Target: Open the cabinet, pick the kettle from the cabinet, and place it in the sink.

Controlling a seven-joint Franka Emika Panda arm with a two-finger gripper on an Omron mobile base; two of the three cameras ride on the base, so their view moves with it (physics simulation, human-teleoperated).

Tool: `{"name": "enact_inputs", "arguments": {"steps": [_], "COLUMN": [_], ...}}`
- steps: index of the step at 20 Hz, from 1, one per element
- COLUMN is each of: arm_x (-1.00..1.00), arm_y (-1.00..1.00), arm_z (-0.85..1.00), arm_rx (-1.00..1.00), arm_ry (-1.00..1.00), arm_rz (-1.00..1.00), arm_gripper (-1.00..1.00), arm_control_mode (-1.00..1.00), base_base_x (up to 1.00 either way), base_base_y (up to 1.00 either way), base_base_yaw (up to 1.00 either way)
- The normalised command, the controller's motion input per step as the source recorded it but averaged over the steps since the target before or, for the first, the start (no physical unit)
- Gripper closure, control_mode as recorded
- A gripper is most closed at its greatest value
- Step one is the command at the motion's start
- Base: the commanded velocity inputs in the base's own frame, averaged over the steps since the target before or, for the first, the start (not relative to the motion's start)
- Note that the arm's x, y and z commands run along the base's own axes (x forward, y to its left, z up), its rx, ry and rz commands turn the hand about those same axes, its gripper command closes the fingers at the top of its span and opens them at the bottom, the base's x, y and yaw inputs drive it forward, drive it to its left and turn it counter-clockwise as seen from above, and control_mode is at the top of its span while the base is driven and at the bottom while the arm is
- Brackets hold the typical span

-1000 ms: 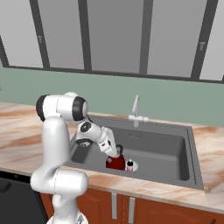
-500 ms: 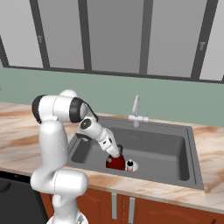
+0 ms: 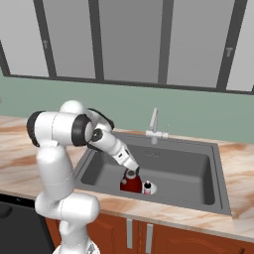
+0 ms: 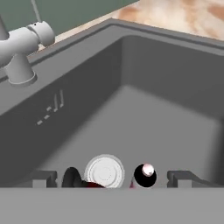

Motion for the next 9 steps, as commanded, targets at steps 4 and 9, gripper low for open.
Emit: {"name": "enact_inputs", "arguments": {"steps": [4, 9], "arm_x": [-0.16, -0.07], "arm_y": [0.17, 0.26], "arm_z": [0.36, 0.37], "arm_rx": [-0.24, -0.19], "arm_ry": [0.03, 0.03], "arm_rz": [0.00, 0.00], "arm_gripper": [-1.00, -1.00], "arm_control_mode": [-1.00, -1.00], "base_base_x": [0.00, 0.00], "base_base_y": [0.00, 0.00], "base_base_yaw": [0.00, 0.00]}}
